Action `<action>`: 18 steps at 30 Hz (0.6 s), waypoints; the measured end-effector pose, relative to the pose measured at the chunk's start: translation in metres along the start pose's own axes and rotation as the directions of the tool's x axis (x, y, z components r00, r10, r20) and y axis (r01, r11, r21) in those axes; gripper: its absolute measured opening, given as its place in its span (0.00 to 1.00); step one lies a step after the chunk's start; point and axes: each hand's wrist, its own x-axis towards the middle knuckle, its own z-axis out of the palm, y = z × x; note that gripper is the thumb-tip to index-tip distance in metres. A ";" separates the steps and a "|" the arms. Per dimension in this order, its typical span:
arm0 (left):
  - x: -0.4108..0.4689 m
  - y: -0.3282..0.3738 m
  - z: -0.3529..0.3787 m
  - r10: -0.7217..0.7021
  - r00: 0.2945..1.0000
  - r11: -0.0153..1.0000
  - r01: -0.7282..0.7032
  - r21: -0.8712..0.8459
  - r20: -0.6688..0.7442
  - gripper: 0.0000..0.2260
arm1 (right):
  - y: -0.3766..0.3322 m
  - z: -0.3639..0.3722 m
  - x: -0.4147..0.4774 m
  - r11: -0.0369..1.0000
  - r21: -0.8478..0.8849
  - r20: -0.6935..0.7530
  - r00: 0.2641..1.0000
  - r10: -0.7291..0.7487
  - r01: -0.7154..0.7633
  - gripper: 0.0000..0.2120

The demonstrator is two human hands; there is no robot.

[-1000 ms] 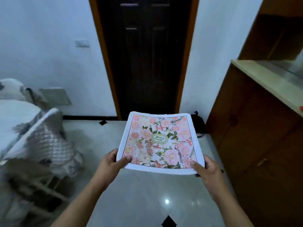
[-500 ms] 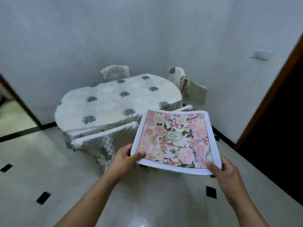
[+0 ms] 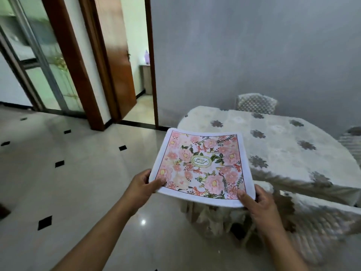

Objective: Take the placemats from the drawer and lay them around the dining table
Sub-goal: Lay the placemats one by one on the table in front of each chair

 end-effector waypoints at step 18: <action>0.259 -0.035 -0.214 -0.039 0.999 0.998 0.040 -0.049 0.030 0.11 | -0.007 0.246 0.229 0.995 -0.021 0.003 0.996 0.094 -0.094 0.03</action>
